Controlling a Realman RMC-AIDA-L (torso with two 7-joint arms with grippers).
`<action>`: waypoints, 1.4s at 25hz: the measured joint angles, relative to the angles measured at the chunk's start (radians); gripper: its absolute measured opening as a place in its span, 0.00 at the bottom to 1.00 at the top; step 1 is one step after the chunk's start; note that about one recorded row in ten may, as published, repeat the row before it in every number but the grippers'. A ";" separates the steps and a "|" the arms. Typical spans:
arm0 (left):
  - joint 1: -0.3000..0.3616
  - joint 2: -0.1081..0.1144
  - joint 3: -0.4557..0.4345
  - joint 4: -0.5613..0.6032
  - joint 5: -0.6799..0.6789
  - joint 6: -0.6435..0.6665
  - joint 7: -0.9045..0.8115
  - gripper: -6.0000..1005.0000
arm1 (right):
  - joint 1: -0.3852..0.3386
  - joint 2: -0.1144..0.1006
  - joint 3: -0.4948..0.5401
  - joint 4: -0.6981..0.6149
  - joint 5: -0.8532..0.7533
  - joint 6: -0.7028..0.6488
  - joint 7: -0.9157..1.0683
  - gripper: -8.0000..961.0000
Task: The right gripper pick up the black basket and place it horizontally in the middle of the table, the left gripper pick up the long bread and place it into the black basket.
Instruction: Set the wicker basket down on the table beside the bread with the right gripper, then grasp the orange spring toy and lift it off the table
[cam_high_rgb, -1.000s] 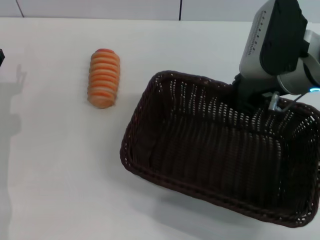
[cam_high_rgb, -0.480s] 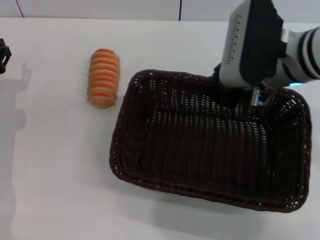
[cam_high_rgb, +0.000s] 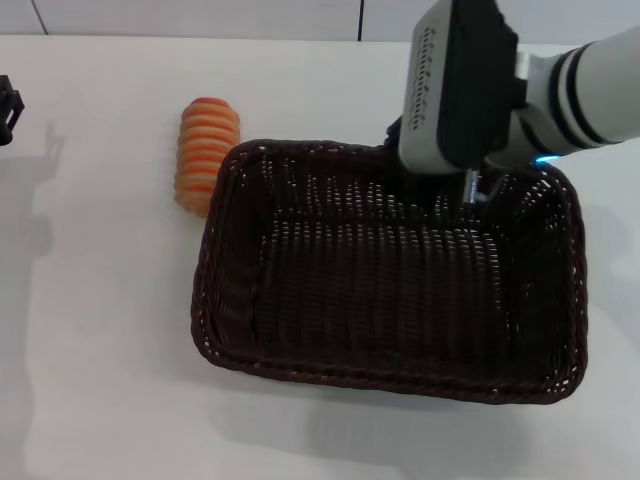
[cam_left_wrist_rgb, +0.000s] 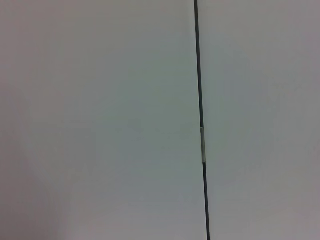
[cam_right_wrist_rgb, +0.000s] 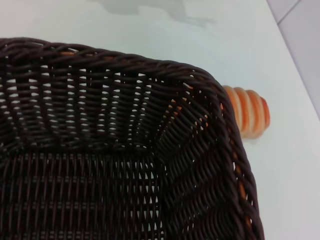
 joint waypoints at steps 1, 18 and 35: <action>-0.001 0.000 0.000 0.000 0.000 -0.002 0.000 0.85 | 0.000 0.000 -0.010 0.002 -0.003 0.010 -0.003 0.21; -0.013 0.000 0.000 0.000 0.000 -0.008 0.000 0.85 | -0.212 -0.001 -0.123 -0.280 -0.060 0.116 -0.020 0.50; -0.001 0.002 0.062 -0.123 0.007 0.009 0.000 0.86 | -0.824 -0.005 -0.251 -0.133 0.130 1.597 0.473 0.87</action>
